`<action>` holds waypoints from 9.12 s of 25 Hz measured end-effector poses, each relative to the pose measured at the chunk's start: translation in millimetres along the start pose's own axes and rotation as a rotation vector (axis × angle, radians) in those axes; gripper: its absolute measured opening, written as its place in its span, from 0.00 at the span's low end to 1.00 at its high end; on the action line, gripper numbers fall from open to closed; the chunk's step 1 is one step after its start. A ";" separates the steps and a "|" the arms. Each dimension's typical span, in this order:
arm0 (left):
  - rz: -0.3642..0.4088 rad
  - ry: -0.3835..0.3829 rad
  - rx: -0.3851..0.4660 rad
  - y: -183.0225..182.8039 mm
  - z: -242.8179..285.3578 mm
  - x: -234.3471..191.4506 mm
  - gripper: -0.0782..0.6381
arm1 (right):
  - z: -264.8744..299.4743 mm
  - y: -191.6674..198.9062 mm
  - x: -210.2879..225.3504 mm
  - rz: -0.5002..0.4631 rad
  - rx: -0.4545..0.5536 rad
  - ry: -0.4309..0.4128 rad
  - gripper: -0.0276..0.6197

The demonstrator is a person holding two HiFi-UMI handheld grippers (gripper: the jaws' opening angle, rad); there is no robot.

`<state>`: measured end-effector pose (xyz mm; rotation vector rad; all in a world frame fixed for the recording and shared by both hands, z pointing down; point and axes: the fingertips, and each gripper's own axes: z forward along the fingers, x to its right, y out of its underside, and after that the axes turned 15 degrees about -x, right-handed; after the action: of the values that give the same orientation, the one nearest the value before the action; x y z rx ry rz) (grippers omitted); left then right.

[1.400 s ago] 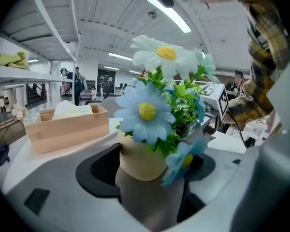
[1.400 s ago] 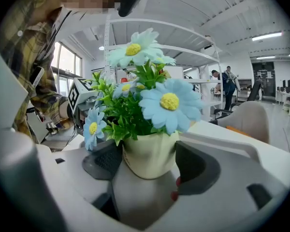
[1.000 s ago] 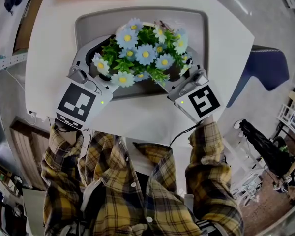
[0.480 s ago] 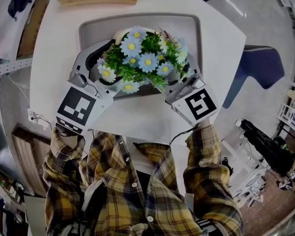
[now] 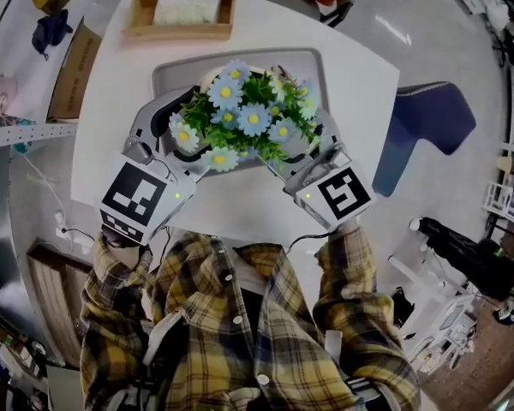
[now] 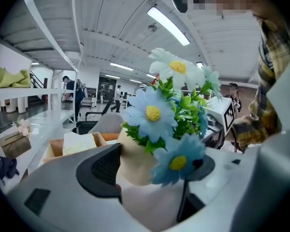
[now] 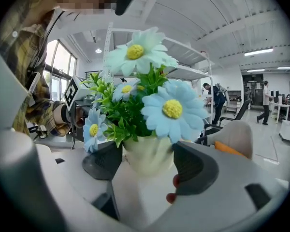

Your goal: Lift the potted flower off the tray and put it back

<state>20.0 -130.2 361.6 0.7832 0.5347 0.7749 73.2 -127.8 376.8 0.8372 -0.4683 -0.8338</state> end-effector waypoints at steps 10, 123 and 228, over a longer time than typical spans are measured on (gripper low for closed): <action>-0.122 -0.007 0.068 43.8 54.7 -16.4 0.62 | 41.2 46.9 23.9 -0.018 -0.003 -0.048 0.54; -0.174 -0.004 0.078 38.5 46.8 -3.1 0.61 | 21.0 34.9 12.6 -0.002 -0.046 -0.043 0.54; -0.043 -0.103 0.227 -86.4 -126.6 123.3 0.12 | -185.0 -92.7 -75.7 0.101 0.230 0.198 0.04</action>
<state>44.8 -21.2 199.7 1.0127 0.5515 0.6369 106.9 -18.8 188.4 1.0882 -0.4322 -0.6037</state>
